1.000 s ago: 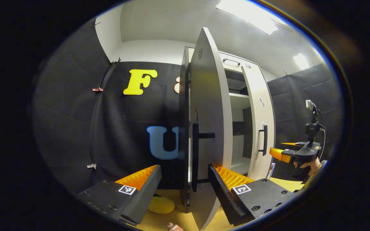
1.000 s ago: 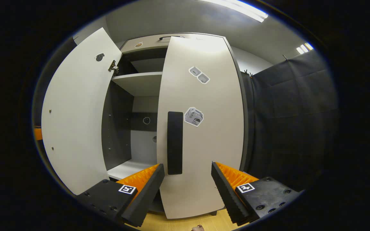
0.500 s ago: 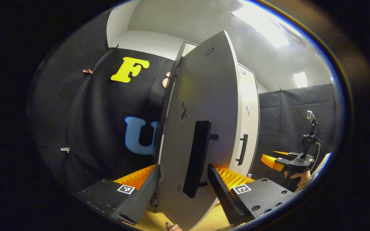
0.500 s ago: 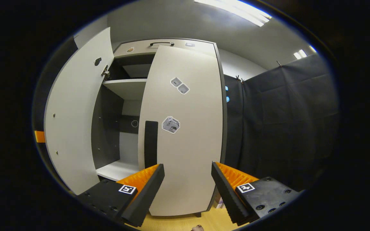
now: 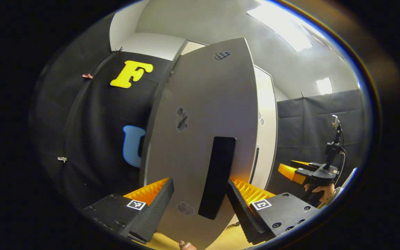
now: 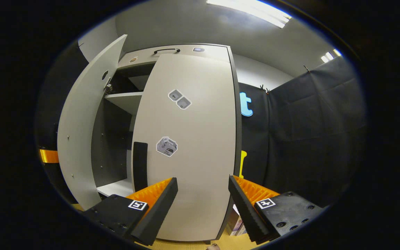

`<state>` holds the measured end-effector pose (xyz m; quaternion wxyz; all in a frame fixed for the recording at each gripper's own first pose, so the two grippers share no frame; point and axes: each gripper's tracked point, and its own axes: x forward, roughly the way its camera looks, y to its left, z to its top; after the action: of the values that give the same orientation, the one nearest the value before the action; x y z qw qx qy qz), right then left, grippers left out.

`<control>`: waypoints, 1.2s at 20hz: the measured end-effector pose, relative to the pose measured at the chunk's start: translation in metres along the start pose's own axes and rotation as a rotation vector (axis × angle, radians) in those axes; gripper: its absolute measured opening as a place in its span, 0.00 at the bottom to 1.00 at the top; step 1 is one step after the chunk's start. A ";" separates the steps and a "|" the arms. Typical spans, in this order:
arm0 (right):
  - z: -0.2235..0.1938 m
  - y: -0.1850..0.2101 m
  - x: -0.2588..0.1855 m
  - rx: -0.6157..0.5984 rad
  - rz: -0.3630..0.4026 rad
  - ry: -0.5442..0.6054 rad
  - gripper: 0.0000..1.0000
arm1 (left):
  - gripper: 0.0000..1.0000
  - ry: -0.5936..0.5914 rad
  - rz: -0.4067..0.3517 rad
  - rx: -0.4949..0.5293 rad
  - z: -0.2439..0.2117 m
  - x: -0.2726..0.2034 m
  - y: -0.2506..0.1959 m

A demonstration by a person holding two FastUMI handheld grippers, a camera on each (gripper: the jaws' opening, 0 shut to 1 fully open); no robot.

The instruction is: Grasp the bottle in the cabinet with the left hand and place it on the coaster, then close the right door with the right hand and the left door with the left hand.

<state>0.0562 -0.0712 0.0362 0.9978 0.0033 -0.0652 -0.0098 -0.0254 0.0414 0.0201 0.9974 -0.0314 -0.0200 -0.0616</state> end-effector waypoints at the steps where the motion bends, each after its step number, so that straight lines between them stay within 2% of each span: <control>1: -0.002 -0.003 0.000 0.013 0.009 0.004 0.97 | 0.94 -0.003 0.000 0.032 0.000 0.004 -0.008; 4: -0.006 -0.008 0.003 0.026 0.027 0.011 0.97 | 0.94 0.013 0.016 0.093 -0.005 0.011 -0.020; 5: -0.007 -0.009 0.002 0.024 0.030 0.012 0.97 | 0.92 0.020 0.020 0.088 -0.007 0.013 -0.020; 6: -0.008 -0.009 0.001 0.020 0.032 0.013 0.97 | 0.97 0.024 0.018 0.074 -0.008 0.015 -0.022; 8: -0.009 -0.013 -0.003 0.008 0.029 0.016 0.98 | 0.94 0.027 0.019 0.054 -0.008 0.018 -0.020; 16: -0.010 -0.015 -0.027 -0.009 0.006 0.030 0.97 | 0.92 0.059 -0.016 0.091 -0.009 0.032 -0.013; 17: -0.011 -0.014 -0.030 -0.013 0.007 0.033 0.97 | 0.95 0.062 -0.015 0.086 -0.011 0.034 -0.012; 18: -0.011 -0.013 -0.031 -0.017 0.011 0.038 0.97 | 0.92 0.066 -0.011 0.082 -0.012 0.036 -0.011; 19: -0.011 -0.012 -0.033 -0.019 0.016 0.038 0.97 | 0.95 0.071 -0.008 0.081 -0.016 0.037 -0.012; 24: -0.009 -0.011 -0.038 -0.013 0.019 0.036 0.97 | 0.95 0.079 -0.003 0.117 -0.023 0.039 -0.017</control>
<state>0.0198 -0.0814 0.0227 0.9989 -0.0038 -0.0470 -0.0008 0.0121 0.0183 0.0004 0.9975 0.0294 0.0158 -0.0628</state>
